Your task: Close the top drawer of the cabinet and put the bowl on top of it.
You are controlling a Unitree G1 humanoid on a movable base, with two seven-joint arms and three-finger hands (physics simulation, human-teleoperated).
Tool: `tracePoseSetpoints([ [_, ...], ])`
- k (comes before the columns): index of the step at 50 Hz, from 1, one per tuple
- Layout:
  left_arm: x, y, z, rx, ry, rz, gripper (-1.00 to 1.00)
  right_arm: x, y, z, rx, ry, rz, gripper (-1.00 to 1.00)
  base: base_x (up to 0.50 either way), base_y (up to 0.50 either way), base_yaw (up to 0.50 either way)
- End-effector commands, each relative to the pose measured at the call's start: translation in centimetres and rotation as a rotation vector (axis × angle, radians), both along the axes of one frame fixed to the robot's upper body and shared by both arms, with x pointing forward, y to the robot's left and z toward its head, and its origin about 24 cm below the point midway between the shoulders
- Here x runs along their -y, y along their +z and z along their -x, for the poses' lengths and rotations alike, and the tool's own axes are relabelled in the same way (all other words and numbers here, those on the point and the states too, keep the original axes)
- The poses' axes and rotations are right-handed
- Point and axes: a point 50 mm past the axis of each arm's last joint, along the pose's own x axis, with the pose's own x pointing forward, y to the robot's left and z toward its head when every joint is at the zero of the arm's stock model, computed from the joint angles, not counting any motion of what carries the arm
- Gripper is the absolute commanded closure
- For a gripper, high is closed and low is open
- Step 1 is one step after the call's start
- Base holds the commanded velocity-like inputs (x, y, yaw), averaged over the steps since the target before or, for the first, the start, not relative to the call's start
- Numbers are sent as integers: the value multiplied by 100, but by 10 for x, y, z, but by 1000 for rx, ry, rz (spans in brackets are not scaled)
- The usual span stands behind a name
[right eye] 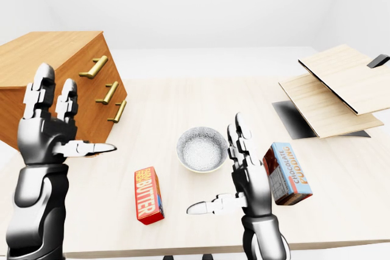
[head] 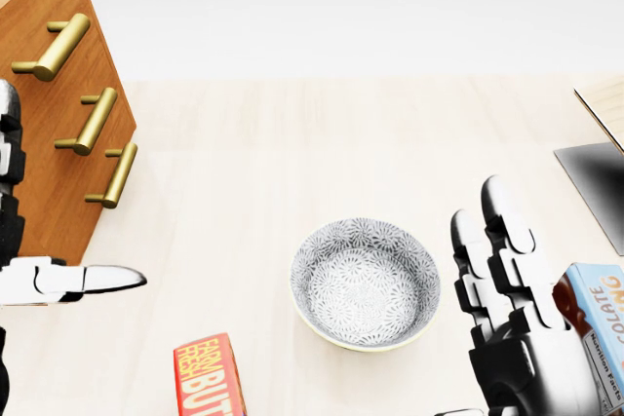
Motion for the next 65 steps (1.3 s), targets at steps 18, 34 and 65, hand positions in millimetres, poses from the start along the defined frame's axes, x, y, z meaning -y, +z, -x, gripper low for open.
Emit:
tracePoseSetpoints([
  [18,74,-15,47,-45,-120,-187,-100,6,7,7,21,-11,-13,-100,0,0,0],
  [34,109,-21,46,-41,-137,-267,-100,9,9,6,22,-15,-20,-100,0,0,0],
  [65,175,-59,51,-25,-8,-597,-100,27,25,16,81,-52,-41,-100,0,0,0],
])
